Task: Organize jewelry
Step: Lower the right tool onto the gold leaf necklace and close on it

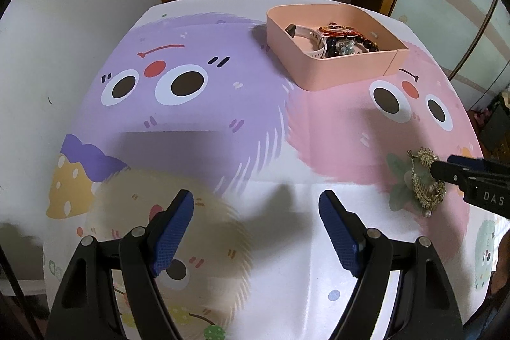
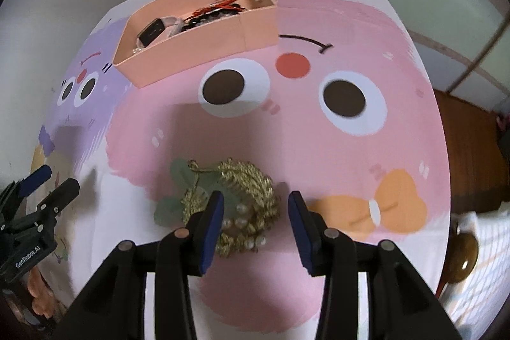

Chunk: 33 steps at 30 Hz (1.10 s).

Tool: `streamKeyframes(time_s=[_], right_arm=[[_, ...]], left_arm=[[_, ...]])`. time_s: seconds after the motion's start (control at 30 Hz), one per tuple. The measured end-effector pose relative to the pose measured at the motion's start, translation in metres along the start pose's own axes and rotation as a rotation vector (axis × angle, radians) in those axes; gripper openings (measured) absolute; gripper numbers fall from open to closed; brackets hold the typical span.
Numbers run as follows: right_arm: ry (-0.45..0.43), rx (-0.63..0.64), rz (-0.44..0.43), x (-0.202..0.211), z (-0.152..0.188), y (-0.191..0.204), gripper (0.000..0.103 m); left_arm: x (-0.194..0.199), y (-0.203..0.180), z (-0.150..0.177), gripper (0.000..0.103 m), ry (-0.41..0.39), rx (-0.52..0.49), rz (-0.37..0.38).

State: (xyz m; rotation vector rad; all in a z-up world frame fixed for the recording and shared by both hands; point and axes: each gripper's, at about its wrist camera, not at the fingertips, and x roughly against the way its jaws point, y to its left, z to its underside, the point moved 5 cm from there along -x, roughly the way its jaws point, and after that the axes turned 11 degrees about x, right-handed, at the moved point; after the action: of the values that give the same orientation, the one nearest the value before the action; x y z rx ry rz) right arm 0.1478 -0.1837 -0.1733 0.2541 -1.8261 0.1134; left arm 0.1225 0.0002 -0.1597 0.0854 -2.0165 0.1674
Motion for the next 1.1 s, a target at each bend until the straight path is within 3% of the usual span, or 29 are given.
streamKeyframes(time_s=[0.37, 0.6, 0.8, 1.1], right_arm=[[0.034, 0.270, 0.042, -0.010, -0.018, 0.016, 0.042], [0.058, 0.385, 0.000, -0.022, -0.023, 0.024, 0.042], [0.080, 0.430, -0.018, -0.024, -0.029, 0.030, 0.042], [0.114, 0.351, -0.130, -0.027, -0.038, 0.018, 0.040]], left_arm=[[-0.008, -0.001, 0.002, 0.079, 0.036, 0.010, 0.007], [-0.010, -0.001, 0.002, 0.079, 0.049, 0.015, 0.006], [-0.013, -0.003, 0.004, 0.079, 0.061, 0.013, 0.010], [-0.014, -0.001, 0.002, 0.079, 0.064, 0.018, 0.011]])
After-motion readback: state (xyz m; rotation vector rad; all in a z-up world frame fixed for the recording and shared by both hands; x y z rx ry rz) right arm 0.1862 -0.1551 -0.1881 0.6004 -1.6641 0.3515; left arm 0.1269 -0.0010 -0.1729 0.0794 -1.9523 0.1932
